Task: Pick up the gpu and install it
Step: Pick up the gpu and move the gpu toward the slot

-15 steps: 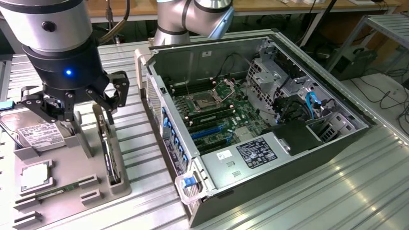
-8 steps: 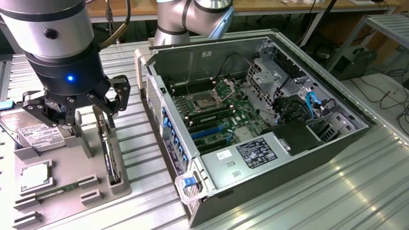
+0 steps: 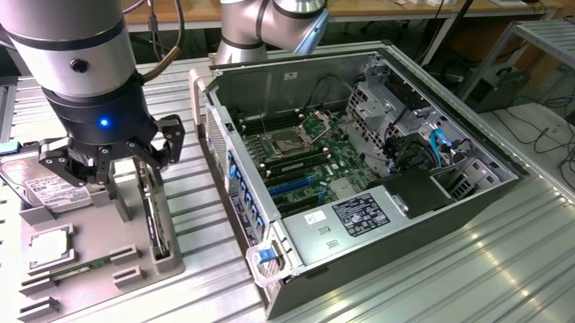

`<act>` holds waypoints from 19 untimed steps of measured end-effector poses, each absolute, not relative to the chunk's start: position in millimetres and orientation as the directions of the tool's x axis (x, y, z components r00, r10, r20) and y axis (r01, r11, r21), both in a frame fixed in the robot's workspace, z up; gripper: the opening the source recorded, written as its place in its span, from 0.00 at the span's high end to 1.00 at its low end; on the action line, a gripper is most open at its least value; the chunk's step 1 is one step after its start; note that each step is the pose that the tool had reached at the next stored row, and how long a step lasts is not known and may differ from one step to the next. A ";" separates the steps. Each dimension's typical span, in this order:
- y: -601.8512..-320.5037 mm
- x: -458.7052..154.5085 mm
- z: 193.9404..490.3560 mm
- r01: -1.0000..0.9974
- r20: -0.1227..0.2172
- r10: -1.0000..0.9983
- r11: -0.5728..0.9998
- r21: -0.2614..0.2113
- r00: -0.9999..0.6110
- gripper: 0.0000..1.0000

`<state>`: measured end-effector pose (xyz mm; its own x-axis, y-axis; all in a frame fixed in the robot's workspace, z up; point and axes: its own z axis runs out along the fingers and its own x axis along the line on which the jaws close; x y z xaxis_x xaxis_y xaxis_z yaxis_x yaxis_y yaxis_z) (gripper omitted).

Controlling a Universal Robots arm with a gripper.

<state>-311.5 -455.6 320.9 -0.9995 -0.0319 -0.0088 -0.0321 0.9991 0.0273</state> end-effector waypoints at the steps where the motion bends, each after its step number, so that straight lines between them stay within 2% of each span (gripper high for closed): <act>1: -455.6 -311.5 319.1 -0.032 -0.009 -0.032 0.999 0.027 -0.999 0.40; 19: -455.6 -311.5 290.8 -0.033 -0.009 -0.032 0.999 0.027 -0.999 0.40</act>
